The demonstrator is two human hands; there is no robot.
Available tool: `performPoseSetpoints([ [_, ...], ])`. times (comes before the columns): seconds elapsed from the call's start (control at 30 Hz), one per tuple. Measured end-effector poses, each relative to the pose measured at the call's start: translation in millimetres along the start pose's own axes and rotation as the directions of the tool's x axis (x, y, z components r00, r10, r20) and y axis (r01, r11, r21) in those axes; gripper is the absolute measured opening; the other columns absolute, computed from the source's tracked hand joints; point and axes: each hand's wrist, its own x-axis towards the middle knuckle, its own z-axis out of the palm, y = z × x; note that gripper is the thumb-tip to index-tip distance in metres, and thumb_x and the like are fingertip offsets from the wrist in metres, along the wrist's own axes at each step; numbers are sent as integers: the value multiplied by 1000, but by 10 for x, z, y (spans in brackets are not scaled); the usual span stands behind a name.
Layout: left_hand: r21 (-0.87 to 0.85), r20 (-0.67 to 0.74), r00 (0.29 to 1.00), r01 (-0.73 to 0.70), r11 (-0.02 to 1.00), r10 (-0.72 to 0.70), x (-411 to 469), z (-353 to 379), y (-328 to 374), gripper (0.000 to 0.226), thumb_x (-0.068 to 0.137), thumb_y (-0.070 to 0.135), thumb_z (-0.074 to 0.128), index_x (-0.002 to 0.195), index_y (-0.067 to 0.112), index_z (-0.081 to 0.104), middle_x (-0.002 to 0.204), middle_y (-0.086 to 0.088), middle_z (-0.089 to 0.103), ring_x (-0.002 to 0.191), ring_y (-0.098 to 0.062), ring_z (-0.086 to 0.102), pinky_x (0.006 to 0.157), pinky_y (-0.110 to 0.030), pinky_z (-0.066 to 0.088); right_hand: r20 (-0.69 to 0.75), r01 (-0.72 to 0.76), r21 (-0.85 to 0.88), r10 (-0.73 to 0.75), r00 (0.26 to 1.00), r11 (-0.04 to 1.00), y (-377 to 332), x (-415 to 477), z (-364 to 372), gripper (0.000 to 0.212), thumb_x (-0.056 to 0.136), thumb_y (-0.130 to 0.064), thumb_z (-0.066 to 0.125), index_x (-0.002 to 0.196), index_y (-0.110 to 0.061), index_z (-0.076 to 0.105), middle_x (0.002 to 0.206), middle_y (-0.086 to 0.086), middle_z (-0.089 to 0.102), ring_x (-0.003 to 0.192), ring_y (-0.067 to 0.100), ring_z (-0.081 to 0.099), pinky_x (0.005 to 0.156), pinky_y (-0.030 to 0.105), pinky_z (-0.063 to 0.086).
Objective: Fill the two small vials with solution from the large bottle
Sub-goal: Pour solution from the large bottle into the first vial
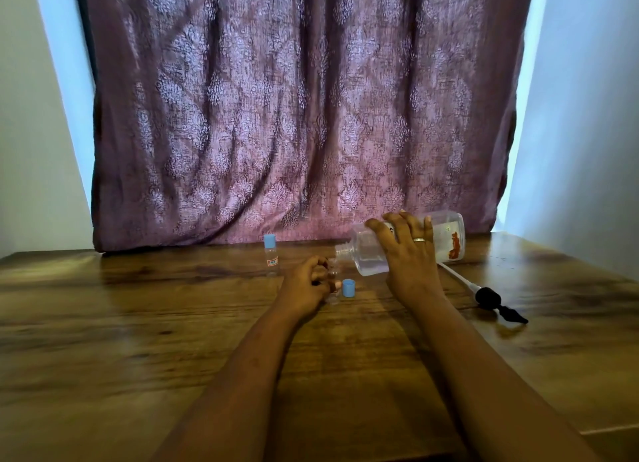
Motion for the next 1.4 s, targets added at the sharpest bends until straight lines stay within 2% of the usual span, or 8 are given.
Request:
performPoseSetpoints([
  [0.13,26,-4,1000,-11,1000,11,-2,-9,3,30,91,1,63,113,21,60,101,-6,71,83,-17,67,51,-18,48,3,-5,-1,5,1000,1000,-9,-1,-16,88,52,5,74,127,-26,40,130,13,50,129,37,35,111,51,8],
  [0.27,55,-24,999,-21,998,22,12,-1,5,30,89,3,66,107,25,61,101,-1,71,91,-20,67,58,-24,48,11,-8,-4,8,1000,1000,-10,7,-13,89,54,8,71,128,-27,38,133,12,48,131,36,32,112,50,5],
  [0.6,8,0,1000,-20,1000,20,-10,0,30,30,88,5,68,108,26,59,103,-2,70,89,-19,63,61,-25,47,29,-16,-9,16,999,1000,-11,9,-30,89,54,7,72,131,-26,41,135,12,46,132,36,29,112,44,-4],
  [0.77,1,10,1000,-15,1000,15,-39,-2,66,30,89,2,66,107,25,59,95,4,69,87,-17,63,58,-22,45,29,-14,-13,15,999,1000,-10,3,-23,90,53,6,73,130,-27,39,134,12,47,132,36,30,112,47,0],
  [0.93,-14,-10,1000,-6,1000,6,-40,0,75,35,88,-1,64,100,31,58,108,-3,72,94,-22,67,57,-24,45,29,-16,-20,16,999,1000,-16,6,-28,91,52,7,72,130,-27,40,134,12,47,132,36,30,112,48,2],
  [1.1,6,-15,1000,-16,1000,16,-43,3,78,34,88,2,66,97,34,57,107,-3,72,98,-26,68,59,-26,46,36,-15,-24,16,999,1000,-13,2,-29,90,53,6,73,130,-27,39,134,11,46,132,36,30,112,49,3],
  [1.27,25,-8,999,-33,999,33,-35,-2,75,32,89,1,65,98,31,58,98,1,71,88,-15,66,47,-12,44,15,-9,-17,10,1000,1000,-9,7,-12,93,50,7,74,128,-27,37,132,12,49,130,36,32,111,50,6],
  [1.4,24,-10,1000,-26,999,26,-20,-1,43,28,88,0,67,105,21,60,79,9,67,77,-13,64,53,-20,47,8,-9,-11,9,1000,1000,-11,1,-17,94,49,8,74,128,-27,38,131,12,50,130,36,33,111,50,6],
])
